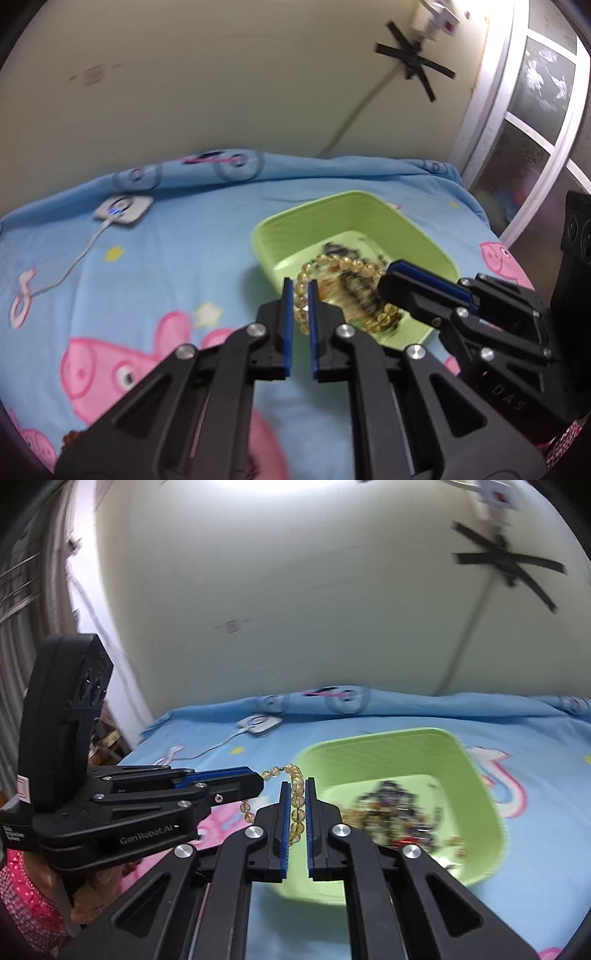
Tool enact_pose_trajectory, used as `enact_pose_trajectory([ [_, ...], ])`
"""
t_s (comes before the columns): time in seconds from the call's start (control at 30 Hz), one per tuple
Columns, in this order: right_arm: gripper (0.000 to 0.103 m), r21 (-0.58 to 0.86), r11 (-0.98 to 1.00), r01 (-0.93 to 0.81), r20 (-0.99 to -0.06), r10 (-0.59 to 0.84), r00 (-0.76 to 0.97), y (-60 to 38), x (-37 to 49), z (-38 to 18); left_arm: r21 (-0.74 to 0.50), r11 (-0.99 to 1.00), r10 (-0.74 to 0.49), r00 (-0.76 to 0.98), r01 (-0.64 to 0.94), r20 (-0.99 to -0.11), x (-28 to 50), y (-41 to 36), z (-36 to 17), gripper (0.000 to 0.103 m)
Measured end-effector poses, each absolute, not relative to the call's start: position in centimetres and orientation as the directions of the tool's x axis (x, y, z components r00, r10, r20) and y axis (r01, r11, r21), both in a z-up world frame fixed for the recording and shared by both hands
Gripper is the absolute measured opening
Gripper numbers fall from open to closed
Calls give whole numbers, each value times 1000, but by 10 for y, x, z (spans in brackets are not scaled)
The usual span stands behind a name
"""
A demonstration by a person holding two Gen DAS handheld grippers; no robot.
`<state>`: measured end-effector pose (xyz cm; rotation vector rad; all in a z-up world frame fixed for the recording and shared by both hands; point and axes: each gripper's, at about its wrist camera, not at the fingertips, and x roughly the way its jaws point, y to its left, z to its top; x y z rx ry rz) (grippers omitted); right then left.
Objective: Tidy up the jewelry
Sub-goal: 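Lower the amber bead bracelet into the basket and open both tools, then move the left tool to the dark purple bead bracelet and grip it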
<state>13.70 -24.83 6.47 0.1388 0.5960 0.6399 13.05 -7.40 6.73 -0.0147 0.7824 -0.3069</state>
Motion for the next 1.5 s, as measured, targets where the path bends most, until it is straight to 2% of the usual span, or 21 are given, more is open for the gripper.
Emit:
enact_pose_trajectory([
  [0.17,0,324,828,-458,-482,561,673,-276,147,53,-107,949,-284,656,297,-700,148,-104,63,7],
  [0.47,0,314,865,-391,-509,501,700,-291,155,42,-106,951,-277,651,290,-707,169,-114,63,7],
  [0.63,2,295,891,-344,-460,448,766,-299,159,37,-42,966,-205,655,255,-727,181,-119,55,7],
  [0.67,24,289,900,-327,-454,429,781,-302,159,37,-50,971,-195,651,234,-734,183,-116,53,7],
  [0.7,33,292,901,-320,-443,424,790,-305,158,39,-75,973,-203,645,220,-737,183,-110,52,7],
  [0.73,38,301,900,-316,-416,422,806,-310,155,41,-91,974,-207,644,209,-736,181,-105,51,7],
  [0.87,38,339,885,-318,-357,434,827,-321,152,48,-74,981,-177,667,180,-724,162,-94,53,7],
  [1.17,38,472,832,-292,-325,472,820,-336,146,47,33,991,-69,696,132,-715,106,-78,45,8],
  [1.5,38,553,774,-310,-367,560,743,-318,131,43,65,992,-24,683,104,-730,65,-56,20,8],
])
